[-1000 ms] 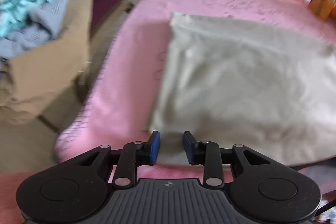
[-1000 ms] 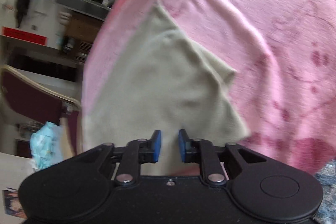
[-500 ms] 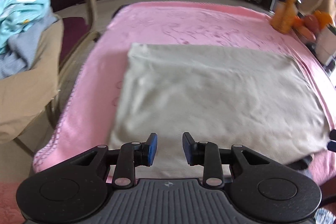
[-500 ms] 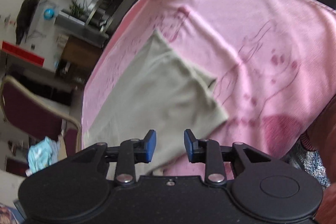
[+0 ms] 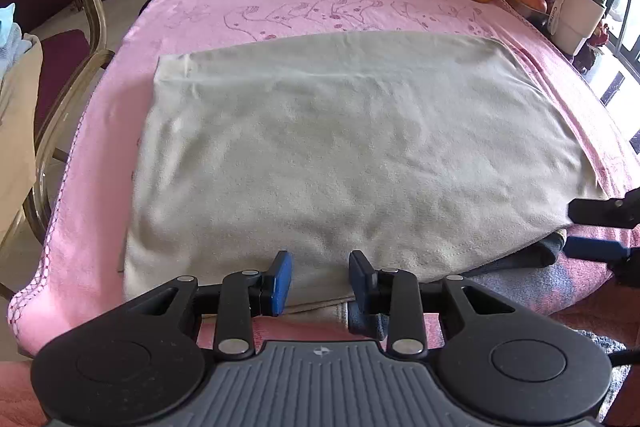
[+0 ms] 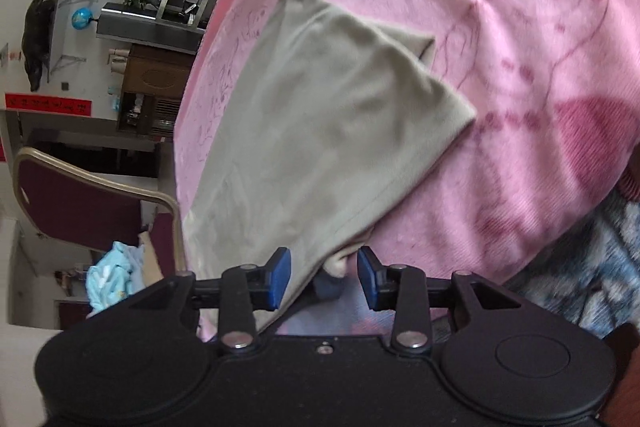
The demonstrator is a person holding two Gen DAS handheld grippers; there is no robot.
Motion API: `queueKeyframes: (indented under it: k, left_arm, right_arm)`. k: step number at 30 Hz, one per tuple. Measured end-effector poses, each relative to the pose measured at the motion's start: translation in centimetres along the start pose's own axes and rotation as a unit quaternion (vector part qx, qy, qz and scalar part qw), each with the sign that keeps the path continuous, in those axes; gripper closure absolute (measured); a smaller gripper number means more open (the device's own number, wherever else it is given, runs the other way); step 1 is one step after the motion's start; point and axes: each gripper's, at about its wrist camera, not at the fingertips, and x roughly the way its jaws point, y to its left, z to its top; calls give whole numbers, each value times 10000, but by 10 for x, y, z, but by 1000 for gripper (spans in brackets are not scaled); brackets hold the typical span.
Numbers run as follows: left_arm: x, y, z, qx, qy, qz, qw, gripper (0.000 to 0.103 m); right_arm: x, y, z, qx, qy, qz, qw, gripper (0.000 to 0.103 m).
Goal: Fold clothes
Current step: 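Grasp the edge of the folded sweatshirt with the right gripper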
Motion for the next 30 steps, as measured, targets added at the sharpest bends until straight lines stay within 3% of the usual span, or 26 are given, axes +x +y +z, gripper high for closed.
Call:
queueKeyframes:
  k: [3, 6, 11, 15, 19, 27, 30]
  left_arm:
    - [1, 1, -1, -22, 22, -3, 10000, 70]
    - [1, 2, -1, -24, 29, 7, 10000, 69]
    - [1, 4, -1, -34, 29, 7, 10000, 67]
    - [2, 3, 0, -56, 38, 17, 10000, 66]
    - [2, 3, -1, -58, 34, 38, 10000, 63]
    - [3, 5, -1, -92, 29, 23, 10000, 62]
    - [3, 6, -1, -106, 29, 7, 9999, 61]
  right_arm:
    - [12, -3, -5, 272, 95, 67, 9996, 67]
    - [15, -5, -10, 502, -72, 204, 9985, 68]
    - [8, -18, -12, 1012, -957, 293, 9898, 66]
    - [29, -12, -14, 990, -483, 746, 9911, 66]
    - [39, -12, -10, 1028, -356, 915, 9898, 67]
    - [11, -19, 1, 1058, -1781, 616, 9764, 68]
    - [7, -28, 13, 1143, -1966, 669, 9715, 68]
